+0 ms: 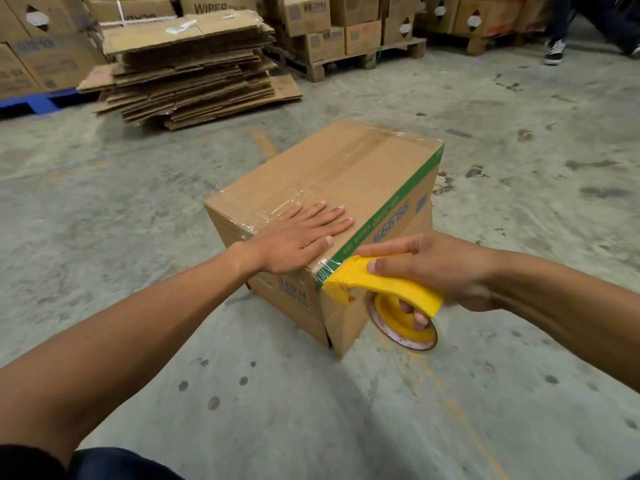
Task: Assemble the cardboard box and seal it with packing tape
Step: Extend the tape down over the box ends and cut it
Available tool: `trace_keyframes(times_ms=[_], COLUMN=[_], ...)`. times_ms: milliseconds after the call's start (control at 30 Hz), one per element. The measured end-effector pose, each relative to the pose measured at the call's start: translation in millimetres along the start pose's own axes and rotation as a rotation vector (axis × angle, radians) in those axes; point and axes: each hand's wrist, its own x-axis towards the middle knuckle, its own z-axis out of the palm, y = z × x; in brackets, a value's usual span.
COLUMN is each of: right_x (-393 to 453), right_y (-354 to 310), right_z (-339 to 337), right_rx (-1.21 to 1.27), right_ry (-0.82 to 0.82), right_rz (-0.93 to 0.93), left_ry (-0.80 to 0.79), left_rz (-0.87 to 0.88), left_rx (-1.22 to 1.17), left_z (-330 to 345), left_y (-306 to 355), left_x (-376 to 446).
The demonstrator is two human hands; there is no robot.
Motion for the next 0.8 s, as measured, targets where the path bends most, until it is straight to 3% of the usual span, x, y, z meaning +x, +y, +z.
trace_keyframes(times_ms=[133, 233, 333, 400, 533, 800], right_x=[21.0, 46.5, 56.8, 59.0, 74.3, 99.0], right_y=[1.6, 3.7, 53.5, 85.1, 83.2, 85.3], right_z=[12.9, 15.5, 21.0, 31.5, 42.7, 41.5], right_rx=[-0.035, -0.059, -0.833, -1.051, -0.976, -1.144], right_ry=[0.003, 0.025, -0.030, -0.139, -0.131, -0.373], right_rz=[0.048, 0.216, 0.379, 0.484, 0.382, 0.318], left_ry=[0.002, 0.002, 0.014, 0.023, -0.004, -0.074], left_rz=[0.011, -0.003, -0.017, 0.000, -0.049, -0.174], left_rx=[0.017, 0.011, 0.015, 0.008, 0.042, 0.132], left_z=[2.1, 0.1, 0.8, 0.7, 0.1, 4.8], left_y=[1.3, 1.2, 2.3, 3.1, 8.4, 33.2], left_x=[-0.6, -3.0, -6.8, -6.0, -5.4, -4.0])
